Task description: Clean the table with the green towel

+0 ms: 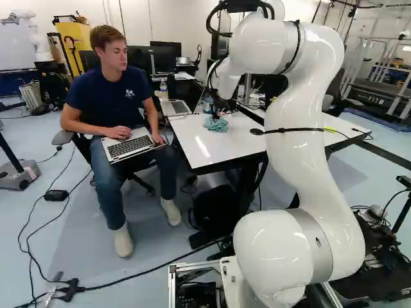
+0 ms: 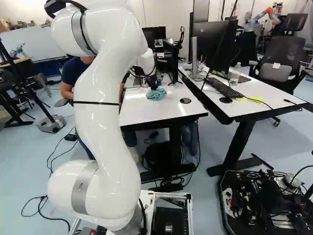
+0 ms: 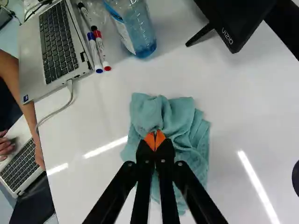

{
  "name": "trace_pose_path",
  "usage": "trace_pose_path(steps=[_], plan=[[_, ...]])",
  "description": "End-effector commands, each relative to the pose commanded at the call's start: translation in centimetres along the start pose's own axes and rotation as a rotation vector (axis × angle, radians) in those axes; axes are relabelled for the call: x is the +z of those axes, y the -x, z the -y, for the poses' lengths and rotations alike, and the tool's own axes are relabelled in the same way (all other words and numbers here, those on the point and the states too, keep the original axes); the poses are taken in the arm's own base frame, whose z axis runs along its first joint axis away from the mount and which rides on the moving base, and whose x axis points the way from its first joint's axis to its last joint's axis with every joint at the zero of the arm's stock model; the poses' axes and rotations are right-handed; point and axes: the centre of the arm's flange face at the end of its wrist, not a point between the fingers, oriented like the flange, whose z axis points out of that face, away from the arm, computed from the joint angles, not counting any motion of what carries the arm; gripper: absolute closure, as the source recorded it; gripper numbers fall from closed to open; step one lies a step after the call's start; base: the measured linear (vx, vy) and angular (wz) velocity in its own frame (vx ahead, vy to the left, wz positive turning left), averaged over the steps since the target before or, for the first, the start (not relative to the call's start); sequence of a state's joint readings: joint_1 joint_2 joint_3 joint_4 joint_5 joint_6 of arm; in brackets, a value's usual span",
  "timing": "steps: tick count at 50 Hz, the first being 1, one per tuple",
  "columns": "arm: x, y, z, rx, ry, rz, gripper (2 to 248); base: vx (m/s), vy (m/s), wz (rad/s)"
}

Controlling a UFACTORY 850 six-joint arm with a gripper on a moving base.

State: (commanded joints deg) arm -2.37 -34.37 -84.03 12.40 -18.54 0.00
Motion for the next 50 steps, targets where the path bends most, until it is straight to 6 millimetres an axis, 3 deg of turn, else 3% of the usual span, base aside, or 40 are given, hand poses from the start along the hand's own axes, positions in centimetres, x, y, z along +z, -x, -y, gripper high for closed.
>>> trace_pose_path(steps=[18, 35, 50], plan=[[0.1, -0.2, -0.1, 0.002, 0.0, 0.001, 228, 0.0, 0.0, 0.0], [1.7, -2.5, -0.7, 0.012, 0.002, -0.027, 228, 0.0, 0.0, 0.0], [3.0, -3.9, 0.4, 0.0, -0.009, -0.046, 228, 0.0, 0.0, 0.0]])
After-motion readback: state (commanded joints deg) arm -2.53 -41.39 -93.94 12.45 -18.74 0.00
